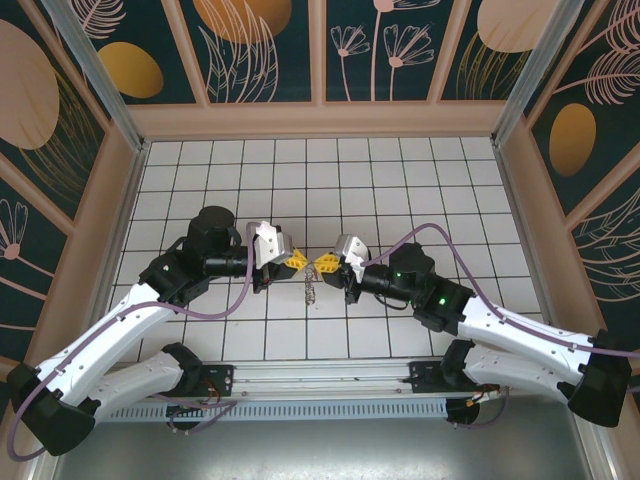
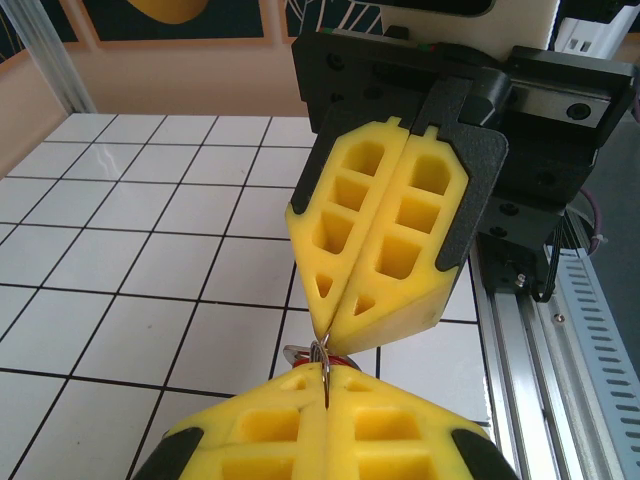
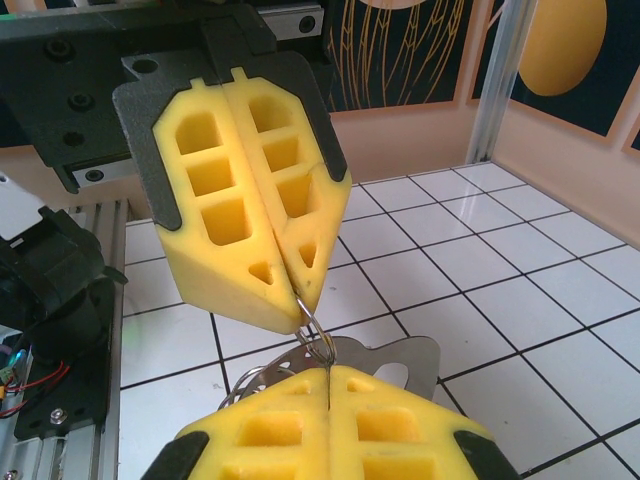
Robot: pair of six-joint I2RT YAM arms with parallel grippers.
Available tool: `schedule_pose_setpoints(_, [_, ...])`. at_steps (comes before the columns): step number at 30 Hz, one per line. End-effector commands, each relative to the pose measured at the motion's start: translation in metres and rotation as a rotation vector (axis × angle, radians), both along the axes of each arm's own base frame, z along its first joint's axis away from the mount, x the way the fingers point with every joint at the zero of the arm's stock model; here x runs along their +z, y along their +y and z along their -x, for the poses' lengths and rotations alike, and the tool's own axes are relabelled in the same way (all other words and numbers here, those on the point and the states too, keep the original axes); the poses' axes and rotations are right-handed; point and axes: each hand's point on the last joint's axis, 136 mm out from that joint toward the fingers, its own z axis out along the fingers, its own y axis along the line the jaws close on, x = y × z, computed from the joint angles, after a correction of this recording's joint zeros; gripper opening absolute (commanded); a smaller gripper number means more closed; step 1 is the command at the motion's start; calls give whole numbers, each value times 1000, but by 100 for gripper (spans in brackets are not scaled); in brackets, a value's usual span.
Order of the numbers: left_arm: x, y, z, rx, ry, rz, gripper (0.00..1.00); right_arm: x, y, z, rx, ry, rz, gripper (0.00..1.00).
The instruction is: Put the keys on the keyring
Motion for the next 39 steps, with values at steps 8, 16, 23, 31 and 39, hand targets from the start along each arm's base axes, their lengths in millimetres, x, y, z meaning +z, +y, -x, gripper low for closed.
schedule_pose_setpoints(8, [6, -2, 5, -33, -22, 18, 0, 30, 5, 4, 32, -57, -86, 0])
schedule_pose_setpoints(16, [5, -2, 5, -34, -19, 16, 0, 36, 7, 5, 41, -64, -104, 0])
schedule_pose_setpoints(23, [5, -2, 4, -31, -18, 14, 0, 39, 9, 7, 55, -68, -118, 0])
schedule_pose_setpoints(31, [6, -2, 4, -26, -25, 15, 0, 38, 7, 9, 56, -67, -118, 0])
schedule_pose_setpoints(39, [5, -1, 4, -23, -27, 13, 0, 25, -7, 4, -17, -48, -65, 0])
